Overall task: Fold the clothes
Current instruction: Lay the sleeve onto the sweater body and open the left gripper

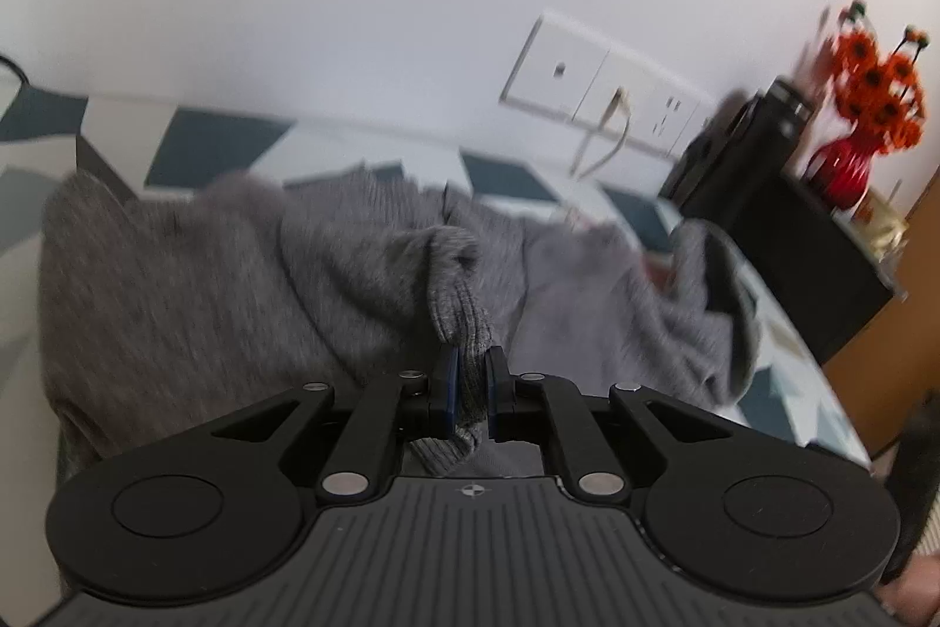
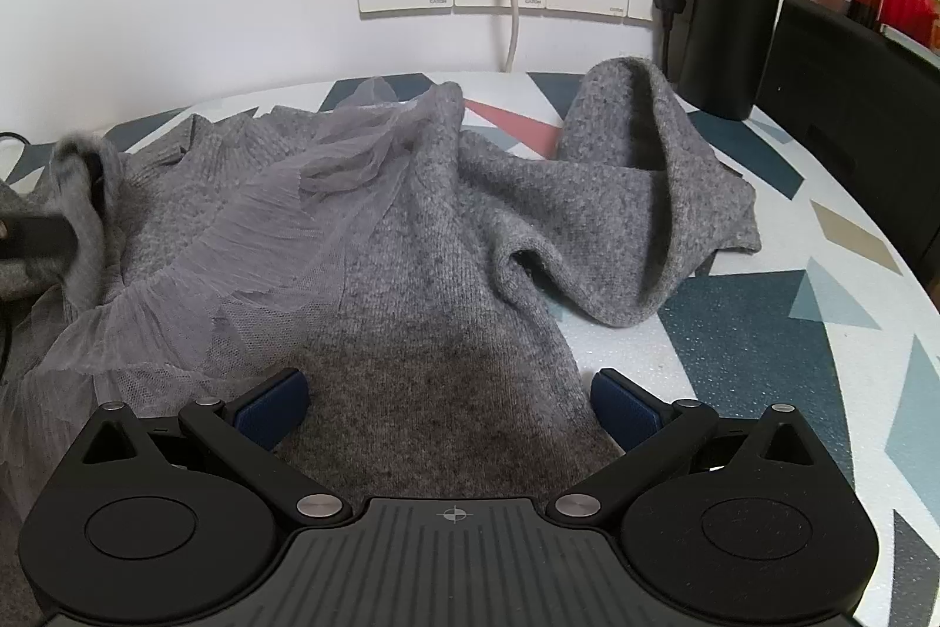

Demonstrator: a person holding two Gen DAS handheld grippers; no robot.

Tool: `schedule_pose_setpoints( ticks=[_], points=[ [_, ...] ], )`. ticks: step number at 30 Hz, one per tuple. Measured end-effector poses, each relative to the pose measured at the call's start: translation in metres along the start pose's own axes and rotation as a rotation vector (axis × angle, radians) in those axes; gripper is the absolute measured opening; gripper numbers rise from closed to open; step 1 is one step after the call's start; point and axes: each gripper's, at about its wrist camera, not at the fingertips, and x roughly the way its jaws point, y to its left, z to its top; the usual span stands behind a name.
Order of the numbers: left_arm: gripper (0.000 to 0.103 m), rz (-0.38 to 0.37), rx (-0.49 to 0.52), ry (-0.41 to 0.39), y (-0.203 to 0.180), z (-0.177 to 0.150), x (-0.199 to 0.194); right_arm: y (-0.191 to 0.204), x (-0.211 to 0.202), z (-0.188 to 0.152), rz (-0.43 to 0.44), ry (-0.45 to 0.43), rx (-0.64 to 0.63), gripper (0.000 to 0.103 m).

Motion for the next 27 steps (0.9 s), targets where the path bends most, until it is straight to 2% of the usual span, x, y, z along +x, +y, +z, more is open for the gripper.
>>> schedule_pose_setpoints(
  ticks=[3,5,7,9,11,14,16,19,22,25,27],
  points=[
    [0.011,0.029,0.005,0.029,0.001,-0.003,0.004,0.000,0.000,0.000,-0.001,-0.003,0.001,0.102],
    [0.019,0.058,-0.002,0.050,0.006,-0.002,0.007,0.001,0.000,0.000,-0.002,-0.003,0.001,0.102],
    [0.050,0.097,-0.010,0.059,0.011,0.002,0.004,0.001,0.000,0.000,-0.002,-0.001,0.002,0.102],
    [0.063,0.110,-0.020,0.027,0.015,0.006,-0.003,0.001,0.000,0.000,-0.003,0.002,0.002,0.102],
    [0.067,0.123,-0.022,-0.008,0.018,0.010,-0.012,0.001,0.000,0.001,-0.003,0.003,0.003,0.102],
    [0.084,0.182,-0.017,-0.062,0.029,0.015,-0.030,0.000,0.000,0.002,-0.003,0.007,0.002,0.102],
    [0.085,0.243,-0.049,-0.093,0.045,0.017,-0.042,0.001,0.000,0.002,-0.004,0.009,0.002,0.102],
    [0.085,0.318,-0.096,-0.082,0.077,0.017,-0.060,0.001,0.000,0.002,-0.004,0.012,0.003,0.102],
    [0.085,0.392,-0.021,-0.044,0.094,0.006,-0.072,0.000,0.001,0.005,-0.003,0.027,0.001,0.102],
    [0.085,0.404,0.038,-0.013,0.105,-0.008,-0.086,0.001,0.001,0.014,0.005,0.076,-0.035,0.102],
    [0.085,0.410,0.076,0.008,0.107,-0.018,-0.088,0.007,-0.011,0.021,-0.003,0.020,-0.090,0.102]
  ],
)
